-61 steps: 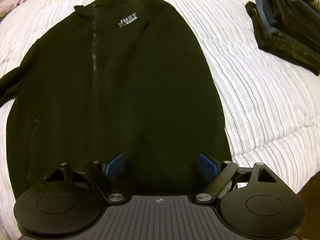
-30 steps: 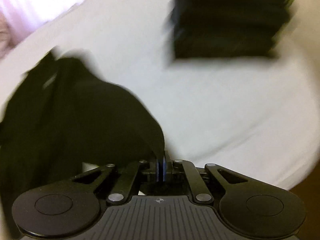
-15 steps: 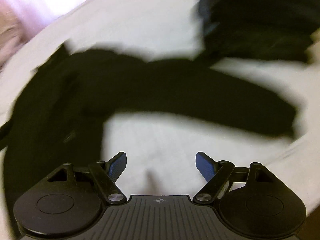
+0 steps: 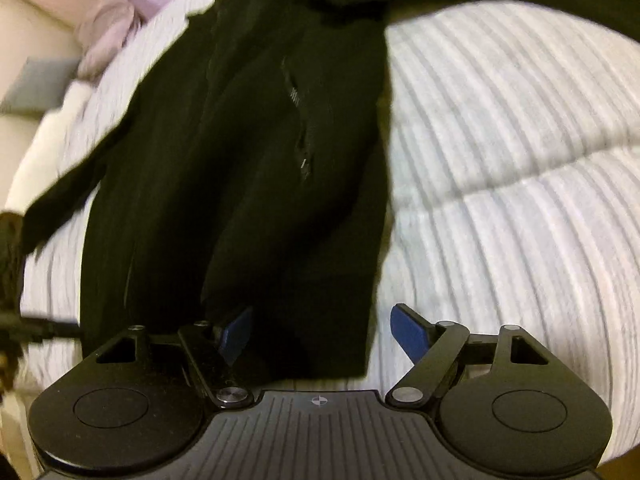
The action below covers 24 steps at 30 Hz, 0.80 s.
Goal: Fold clothes
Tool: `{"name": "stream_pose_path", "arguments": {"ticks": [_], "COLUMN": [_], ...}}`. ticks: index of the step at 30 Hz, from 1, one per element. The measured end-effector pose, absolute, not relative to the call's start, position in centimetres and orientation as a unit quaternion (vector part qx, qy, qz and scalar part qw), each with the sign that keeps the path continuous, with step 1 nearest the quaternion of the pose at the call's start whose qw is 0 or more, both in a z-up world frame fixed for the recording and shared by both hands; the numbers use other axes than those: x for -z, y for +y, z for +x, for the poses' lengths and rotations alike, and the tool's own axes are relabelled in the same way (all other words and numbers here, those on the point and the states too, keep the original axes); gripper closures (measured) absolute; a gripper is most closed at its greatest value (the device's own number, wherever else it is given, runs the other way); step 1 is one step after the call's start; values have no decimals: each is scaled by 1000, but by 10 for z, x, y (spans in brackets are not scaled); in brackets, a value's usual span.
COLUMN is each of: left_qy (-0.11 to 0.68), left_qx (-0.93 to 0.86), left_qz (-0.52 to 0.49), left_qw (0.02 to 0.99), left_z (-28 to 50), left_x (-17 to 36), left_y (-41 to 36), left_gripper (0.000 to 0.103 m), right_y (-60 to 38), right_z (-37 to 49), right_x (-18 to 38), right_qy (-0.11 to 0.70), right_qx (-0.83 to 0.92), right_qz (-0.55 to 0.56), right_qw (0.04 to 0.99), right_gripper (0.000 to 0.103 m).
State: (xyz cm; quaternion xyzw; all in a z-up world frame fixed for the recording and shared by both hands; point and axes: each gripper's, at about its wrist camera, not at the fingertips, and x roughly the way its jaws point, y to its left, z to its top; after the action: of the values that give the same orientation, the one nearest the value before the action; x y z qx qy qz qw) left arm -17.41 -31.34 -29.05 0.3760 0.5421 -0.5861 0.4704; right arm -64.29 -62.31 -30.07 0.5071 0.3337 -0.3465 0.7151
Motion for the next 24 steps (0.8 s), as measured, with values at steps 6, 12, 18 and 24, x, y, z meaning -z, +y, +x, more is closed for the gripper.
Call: {"name": "stream_pose_path", "arguments": {"ticks": [6, 12, 18, 24], "left_qy": [557, 537, 530, 567], "left_qx": [613, 628, 653, 607], "left_qz": [348, 367, 372, 405], "left_qw": [440, 428, 394, 382], "left_z": [-188, -191, -180, -210], "left_x": [308, 290, 226, 264], "left_y": [-310, -322, -315, -301], "left_gripper": [55, 95, 95, 95], "right_y": [-631, -647, -661, -628], "right_z": [-644, -639, -646, -662], "right_x": [304, 305, 229, 234], "right_qy": [313, 350, 468, 510], "right_qx": [366, 331, 332, 347], "right_qz": [503, 538, 474, 472], "right_qw": [717, 692, 669, 629], "right_gripper": [25, 95, 98, 98]}}
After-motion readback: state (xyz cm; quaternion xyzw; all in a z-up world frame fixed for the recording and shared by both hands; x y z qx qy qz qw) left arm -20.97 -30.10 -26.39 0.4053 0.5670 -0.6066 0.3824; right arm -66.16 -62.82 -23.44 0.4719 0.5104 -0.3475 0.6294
